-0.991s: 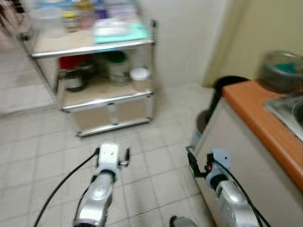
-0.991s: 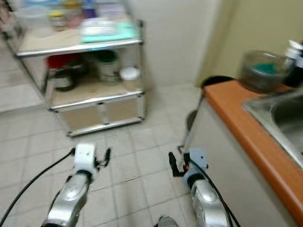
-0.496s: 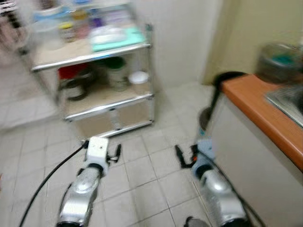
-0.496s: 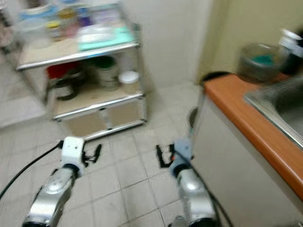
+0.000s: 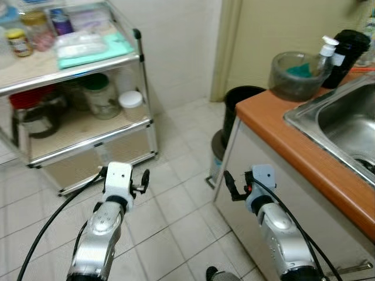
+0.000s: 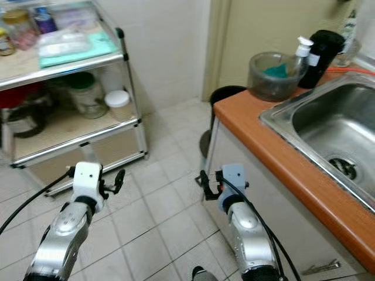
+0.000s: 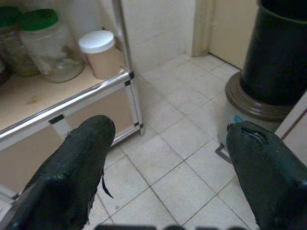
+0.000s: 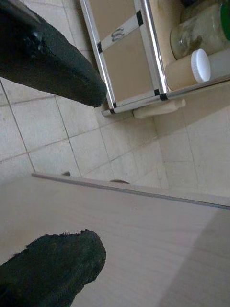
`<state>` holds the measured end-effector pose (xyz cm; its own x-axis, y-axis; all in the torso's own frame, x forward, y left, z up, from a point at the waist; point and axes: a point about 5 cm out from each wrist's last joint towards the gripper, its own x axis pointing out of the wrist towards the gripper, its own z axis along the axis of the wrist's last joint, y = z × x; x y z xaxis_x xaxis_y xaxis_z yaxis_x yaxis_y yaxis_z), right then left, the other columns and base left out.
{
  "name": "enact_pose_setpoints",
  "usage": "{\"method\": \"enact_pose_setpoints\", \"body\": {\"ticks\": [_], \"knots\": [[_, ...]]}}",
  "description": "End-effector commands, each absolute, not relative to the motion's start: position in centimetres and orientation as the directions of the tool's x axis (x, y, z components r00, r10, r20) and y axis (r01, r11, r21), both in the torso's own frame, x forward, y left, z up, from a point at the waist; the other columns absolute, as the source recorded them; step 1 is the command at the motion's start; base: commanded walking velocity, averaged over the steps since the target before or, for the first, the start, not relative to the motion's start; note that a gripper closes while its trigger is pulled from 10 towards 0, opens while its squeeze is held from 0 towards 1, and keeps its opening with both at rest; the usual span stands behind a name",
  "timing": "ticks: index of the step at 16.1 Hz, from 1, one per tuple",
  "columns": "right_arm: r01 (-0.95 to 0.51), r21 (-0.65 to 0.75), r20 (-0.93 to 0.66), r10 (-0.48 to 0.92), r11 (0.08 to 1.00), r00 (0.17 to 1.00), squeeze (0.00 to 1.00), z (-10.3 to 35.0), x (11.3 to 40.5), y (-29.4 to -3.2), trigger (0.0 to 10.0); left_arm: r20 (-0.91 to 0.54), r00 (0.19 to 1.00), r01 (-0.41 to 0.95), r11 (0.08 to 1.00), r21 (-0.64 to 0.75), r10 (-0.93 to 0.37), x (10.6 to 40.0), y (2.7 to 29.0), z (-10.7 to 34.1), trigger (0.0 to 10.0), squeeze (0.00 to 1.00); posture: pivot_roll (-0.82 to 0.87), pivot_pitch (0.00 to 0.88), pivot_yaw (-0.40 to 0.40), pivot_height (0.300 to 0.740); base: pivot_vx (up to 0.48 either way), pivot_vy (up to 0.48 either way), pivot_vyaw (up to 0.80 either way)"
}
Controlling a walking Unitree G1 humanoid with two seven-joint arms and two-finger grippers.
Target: Kitchen organization
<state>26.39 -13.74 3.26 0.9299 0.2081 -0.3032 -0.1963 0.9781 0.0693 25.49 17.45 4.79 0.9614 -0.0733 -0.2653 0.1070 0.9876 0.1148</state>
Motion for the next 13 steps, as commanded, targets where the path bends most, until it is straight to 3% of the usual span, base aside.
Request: {"method": "enact_pose_setpoints", "body": {"ticks": [1, 5, 7, 13], "knots": [[-0.203, 0.1, -0.303, 0.224, 0.974, 0.926, 1.0, 3.4, 26.3, -13.5, 10.0, -0.237, 0.966, 0.135, 0.982, 0.13, -0.102, 25.5, 17.2, 5.5, 10.0, 0.0, -0.04, 0.0, 0.043, 0.74, 0.0, 0.48, -0.74], [-0.233, 0.126, -0.306, 0.261, 0.964, 0.916, 1.0, 3.6, 26.3, -12.9, 10.0, -0.26, 0.961, 0.139, 0.98, 0.145, -0.098, 25.3, 17.5, 6.3, 10.0, 0.0, -0.02, 0.0, 0.048, 0.74, 0.0, 0.12, -0.74], [-0.196, 0.141, -0.305, 0.231, 0.97, 0.924, 1.0, 3.7, 25.7, -13.4, 10.0, -0.262, 0.952, 0.206, 0.965, 0.163, -0.159, 25.3, 16.7, 6.4, 10.0, 0.0, -0.03, 0.0, 0.059, 0.74, 0.0, 0.0, -0.74], [-0.16, 0.125, -0.252, 0.188, 0.979, 0.949, 1.0, 6.0, 25.7, -16.0, 10.0, -0.196, 0.962, 0.216, 0.97, 0.108, -0.192, 25.3, 15.3, 7.4, 10.0, 0.0, -0.06, 0.0, 0.029, 0.74, 0.0, 0.0, -0.74]]}}
